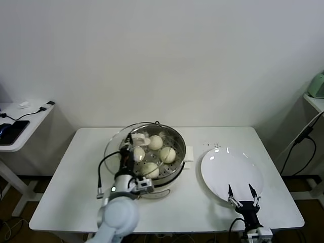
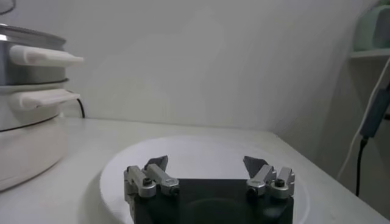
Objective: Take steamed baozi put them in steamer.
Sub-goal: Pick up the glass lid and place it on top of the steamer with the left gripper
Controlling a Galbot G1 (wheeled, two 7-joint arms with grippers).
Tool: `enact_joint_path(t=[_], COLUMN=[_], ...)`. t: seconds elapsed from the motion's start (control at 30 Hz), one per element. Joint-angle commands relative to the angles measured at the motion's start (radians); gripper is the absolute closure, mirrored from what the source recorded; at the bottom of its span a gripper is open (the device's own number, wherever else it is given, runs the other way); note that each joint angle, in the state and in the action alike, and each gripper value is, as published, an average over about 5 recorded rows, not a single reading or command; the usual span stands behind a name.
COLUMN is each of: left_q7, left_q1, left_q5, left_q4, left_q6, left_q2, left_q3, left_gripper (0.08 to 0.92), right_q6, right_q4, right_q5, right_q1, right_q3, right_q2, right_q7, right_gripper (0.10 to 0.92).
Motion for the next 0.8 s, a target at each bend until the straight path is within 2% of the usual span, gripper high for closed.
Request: enact_joint_path(t=[0.03, 0.3, 0.8], left_q7=[0.033, -0.005, -0.046], left_q1=[-0.061, -0.073, -0.051], left_q5=[0.189, 0.248, 0.264], left_q4=[0.102, 0.194, 0.225], left_q6=[0.044, 0.038, 0.032], left_q2=[-0.179, -0.235, -0.172], left_q3=[0.165, 0.157, 0.076], left_gripper=[0.864, 0.864, 0.864], right_q6=[0.011, 0.027, 0.052], right_q4=[-0.008, -0.016, -0.011], right_q5=[0.003, 0.005, -0.02], right_q1=[-0.002, -0.001, 0.004], right_q3=[0.004, 0.006, 0.01], right_q2=[-0.004, -0.003, 0.005], right_q7=[0.006, 0.017, 0.028], right_gripper=[0.203, 0.203, 0.203])
